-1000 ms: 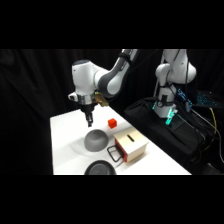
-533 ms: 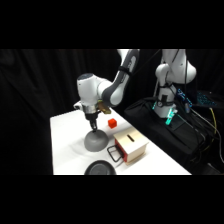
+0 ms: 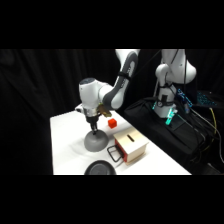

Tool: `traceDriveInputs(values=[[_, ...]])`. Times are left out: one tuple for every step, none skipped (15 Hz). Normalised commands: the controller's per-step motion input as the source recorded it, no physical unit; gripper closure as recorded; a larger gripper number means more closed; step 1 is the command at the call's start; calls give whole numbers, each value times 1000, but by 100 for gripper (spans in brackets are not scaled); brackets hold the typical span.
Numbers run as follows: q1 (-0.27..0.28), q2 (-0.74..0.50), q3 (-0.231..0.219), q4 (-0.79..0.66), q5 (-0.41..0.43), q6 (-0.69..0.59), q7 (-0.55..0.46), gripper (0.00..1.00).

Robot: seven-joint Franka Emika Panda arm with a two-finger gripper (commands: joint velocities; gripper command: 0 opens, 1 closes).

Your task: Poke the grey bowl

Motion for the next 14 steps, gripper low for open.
traceDriveInputs(values=[[50,-153,-33,-32,51,-76,-38,100],[42,-239,-11,-37,79,-197,-54,100],[57,-299,-24,-36,66,-282,-31,100],[101,-356,-53,-23,26,-367,32,100],[116,-407,-67,-4,2,-467,59,100],[123,-408,-75,12,-21,-497,89,100],[111,-400,-64,38,-31,-514,84,100],[68,-368,-25,59,9,-479,27,74],[86,-328,-44,112,-31,-540,102,73],[66,-283,-20,152,-18,-566,56,62],[60,-244,-10,178,-8,-573,80,53],[52,-214,2,193,-4,-532,71,39],[58,-202,12,206,-13,-485,77,29],[51,-178,21,206,-10,-439,59,16]])
